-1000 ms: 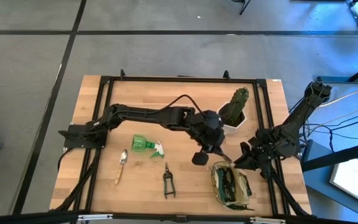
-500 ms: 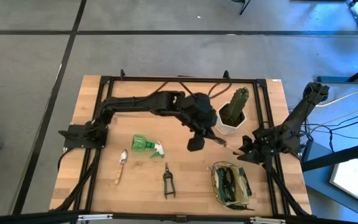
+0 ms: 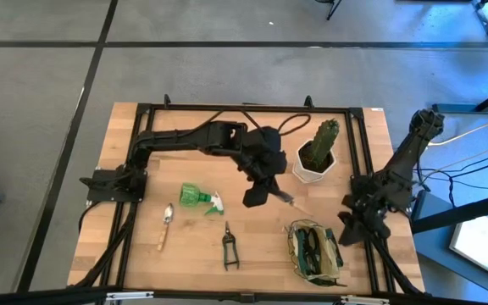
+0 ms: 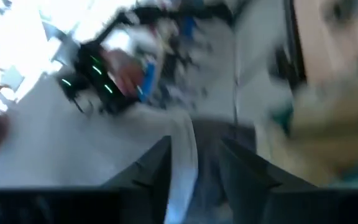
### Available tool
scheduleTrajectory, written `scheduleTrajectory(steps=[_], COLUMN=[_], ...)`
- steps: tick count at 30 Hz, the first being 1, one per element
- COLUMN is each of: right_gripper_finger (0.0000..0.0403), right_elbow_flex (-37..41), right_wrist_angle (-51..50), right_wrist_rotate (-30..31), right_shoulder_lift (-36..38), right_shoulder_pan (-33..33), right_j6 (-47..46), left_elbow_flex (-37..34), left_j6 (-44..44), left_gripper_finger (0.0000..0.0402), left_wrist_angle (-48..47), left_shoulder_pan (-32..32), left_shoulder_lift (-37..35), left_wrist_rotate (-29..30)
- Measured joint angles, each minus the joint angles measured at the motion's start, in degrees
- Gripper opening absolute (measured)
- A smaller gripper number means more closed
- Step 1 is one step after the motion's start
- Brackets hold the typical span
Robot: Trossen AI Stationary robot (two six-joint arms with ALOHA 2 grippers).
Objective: Pick & Place Garden tools in Gardening bag
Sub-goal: Put the right hand trowel into the side pocket of the white bag
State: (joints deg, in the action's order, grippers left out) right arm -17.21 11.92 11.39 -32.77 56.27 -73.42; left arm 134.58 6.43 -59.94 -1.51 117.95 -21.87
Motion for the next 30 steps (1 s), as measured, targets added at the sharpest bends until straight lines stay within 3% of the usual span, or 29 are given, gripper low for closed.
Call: scheduleTrajectory(steps=[8,17,24,30], right_gripper_finger=[0.0022,0.0004,0.0003,0.0003], right_elbow_flex=[-7.97,-9.65,-9.26,-2.82], right_wrist_angle=[-23.55,-51.38,-49.01,-37.74], right_wrist_rotate=[-4.76,-3.44,9.17,13.25], right_shoulder_lift=[-2.73,-9.78,-14.79,-17.72], right_shoulder_pan=[5.49,8.78,8.7,8.65], right_j6=[-18.64,-39.75,-41.86,-43.39], left_elbow_flex=[0.0,0.0,0.0,0.0], left_j6=[-2.55,-2.69,-2.34,-2.19], left_gripper_finger=[0.0001,0.0001,0.0001,0.0001], left_wrist_angle=[-4.63,-4.59,-4.79,-4.96], left_shoulder_pan=[-1.6,-1.4,0.2,1.58], left_shoulder_lift=[0.0,0.0,0.0,0.0], left_wrist_rotate=[-0.21,4.1,6.84,6.93])
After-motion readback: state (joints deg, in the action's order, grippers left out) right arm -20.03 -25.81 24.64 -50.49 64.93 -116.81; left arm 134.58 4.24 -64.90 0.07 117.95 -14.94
